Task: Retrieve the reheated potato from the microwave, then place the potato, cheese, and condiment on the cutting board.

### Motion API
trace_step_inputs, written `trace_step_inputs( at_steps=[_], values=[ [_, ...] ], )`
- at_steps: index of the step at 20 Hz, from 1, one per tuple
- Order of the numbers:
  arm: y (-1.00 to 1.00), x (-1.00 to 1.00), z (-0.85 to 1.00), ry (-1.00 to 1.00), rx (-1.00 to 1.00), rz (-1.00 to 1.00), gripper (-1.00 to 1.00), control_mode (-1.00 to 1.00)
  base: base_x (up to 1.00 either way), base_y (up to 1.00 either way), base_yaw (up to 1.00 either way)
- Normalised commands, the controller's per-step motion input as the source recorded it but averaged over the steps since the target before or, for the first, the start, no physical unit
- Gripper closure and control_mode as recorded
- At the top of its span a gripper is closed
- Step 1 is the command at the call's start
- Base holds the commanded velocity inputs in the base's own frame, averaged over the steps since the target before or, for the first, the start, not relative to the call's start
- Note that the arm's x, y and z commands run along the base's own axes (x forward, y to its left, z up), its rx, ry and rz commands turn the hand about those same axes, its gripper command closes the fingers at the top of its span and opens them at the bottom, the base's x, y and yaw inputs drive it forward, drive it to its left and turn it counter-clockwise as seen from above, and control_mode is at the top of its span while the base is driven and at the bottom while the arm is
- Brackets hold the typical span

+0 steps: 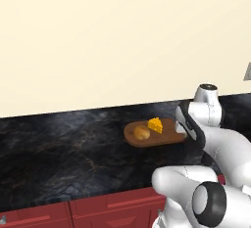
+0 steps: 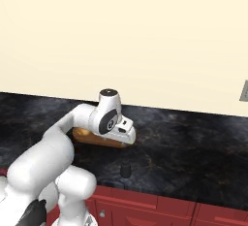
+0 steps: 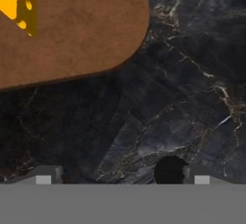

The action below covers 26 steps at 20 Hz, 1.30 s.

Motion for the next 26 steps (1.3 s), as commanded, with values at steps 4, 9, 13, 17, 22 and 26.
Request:
trace_step_inputs(
  at_steps=[4, 9, 13, 17, 22, 26],
  values=[
    [-0.36, -0.53, 0.04, -0.04, -0.01, 0.00, -1.00, -1.00, 0.00, 0.00, 0.00],
    [-0.35, -0.38, -0.02, -0.07, -0.05, 0.00, -1.00, -1.00, 0.00, 0.00, 0.00],
    [-0.23, -0.10, -0.02, -0.03, -0.02, -0.03, -1.00, -1.00, 0.00, 0.00, 0.00],
    [-0.12, -0.13, -0.07, -0.01, 0.00, -0.07, -1.00, -1.00, 0.00, 0.00, 0.00],
    [0.00, 0.17, -0.22, -0.01, 0.00, 0.00, -1.00, -1.00, 0.00, 0.00, 0.00],
    [-0.09, 0.02, -0.20, 0.01, 0.00, -0.01, -1.00, -1.00, 0.00, 0.00, 0.00]
  ],
)
